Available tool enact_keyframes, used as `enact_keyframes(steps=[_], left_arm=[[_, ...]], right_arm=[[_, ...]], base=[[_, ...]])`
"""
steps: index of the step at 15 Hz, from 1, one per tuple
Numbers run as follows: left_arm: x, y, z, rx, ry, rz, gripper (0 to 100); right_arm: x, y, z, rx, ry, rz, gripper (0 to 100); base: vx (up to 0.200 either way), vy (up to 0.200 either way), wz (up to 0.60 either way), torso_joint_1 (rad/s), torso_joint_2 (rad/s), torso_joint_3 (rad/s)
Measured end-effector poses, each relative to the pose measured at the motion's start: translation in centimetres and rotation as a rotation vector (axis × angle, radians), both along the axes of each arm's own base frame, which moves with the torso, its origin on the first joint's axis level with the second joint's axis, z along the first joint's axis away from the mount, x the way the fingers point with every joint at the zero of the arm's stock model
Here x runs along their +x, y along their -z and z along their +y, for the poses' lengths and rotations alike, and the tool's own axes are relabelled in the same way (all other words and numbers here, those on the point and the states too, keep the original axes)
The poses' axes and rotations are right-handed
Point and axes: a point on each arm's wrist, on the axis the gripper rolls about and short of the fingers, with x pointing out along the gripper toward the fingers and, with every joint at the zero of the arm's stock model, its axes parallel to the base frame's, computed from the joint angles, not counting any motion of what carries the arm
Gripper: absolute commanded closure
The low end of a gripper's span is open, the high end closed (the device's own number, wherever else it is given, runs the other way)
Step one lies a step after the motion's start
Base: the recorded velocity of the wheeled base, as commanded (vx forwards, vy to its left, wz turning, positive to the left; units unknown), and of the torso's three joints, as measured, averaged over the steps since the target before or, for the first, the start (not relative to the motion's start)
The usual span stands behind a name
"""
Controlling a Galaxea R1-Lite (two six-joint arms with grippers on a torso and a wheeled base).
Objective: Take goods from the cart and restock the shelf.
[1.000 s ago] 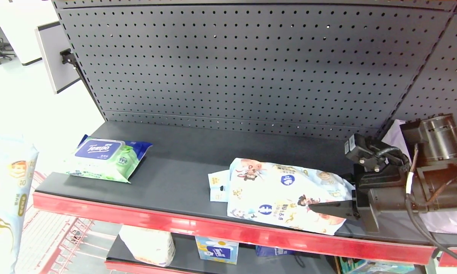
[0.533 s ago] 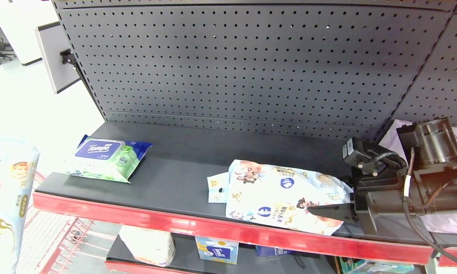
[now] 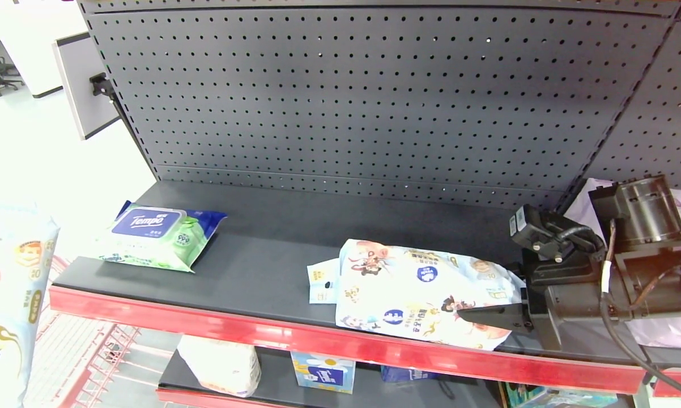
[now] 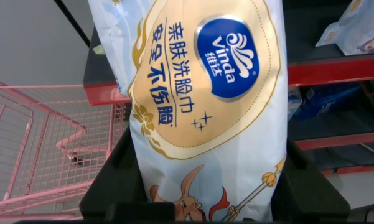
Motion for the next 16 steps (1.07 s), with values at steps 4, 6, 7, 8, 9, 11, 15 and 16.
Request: enact_keyframes(steps=[4,6,7,8,9,11,15,16], left_arm=[[0.0,-0.1,0.0,-0.001,0.000,-0.002,100],[0.0,-0.1,0.0,-0.001,-0.001,-0.002,100],[0.0,0.0,0.0,-0.001,0.000,-0.002,100],[0.0,0.0,0.0,-0.001,0.000,-0.001,100],[0.0,0.0,0.0,0.001,0.000,0.002,100],[0.0,0.2,0.0,0.003,0.000,0.008,100],[0.1,0.5,-0.1,0.009,0.006,0.024,100],[0.2,0.5,-0.1,0.012,0.007,0.029,100]], right_arm=[[0.0,0.0,0.0,-0.003,0.002,-0.003,100],[0.0,0.0,0.0,-0.003,0.006,0.001,0],[0.0,0.0,0.0,-0.002,0.006,0.002,0],[0.0,-0.1,0.0,0.000,0.008,-0.002,0],[-0.1,-0.2,0.0,0.002,0.009,-0.004,0],[-0.4,-0.5,-0.2,0.005,0.014,-0.013,0],[-1.8,-1.4,-1.2,0.014,0.062,-0.047,0],[-2.4,-1.9,-1.7,0.016,0.099,-0.062,0]], base=[[0.000,0.000,0.00,0.000,0.00,0.000],[0.000,0.000,0.00,0.000,0.00,0.000],[0.000,0.000,0.00,0.000,0.00,0.000],[0.000,0.000,0.00,0.000,0.00,0.000],[0.000,0.000,0.00,0.000,0.00,0.000],[0.000,0.000,0.00,0.000,0.00,0.000],[0.000,0.000,0.00,0.000,0.00,0.000],[0.000,0.000,0.00,0.000,0.00,0.000]])
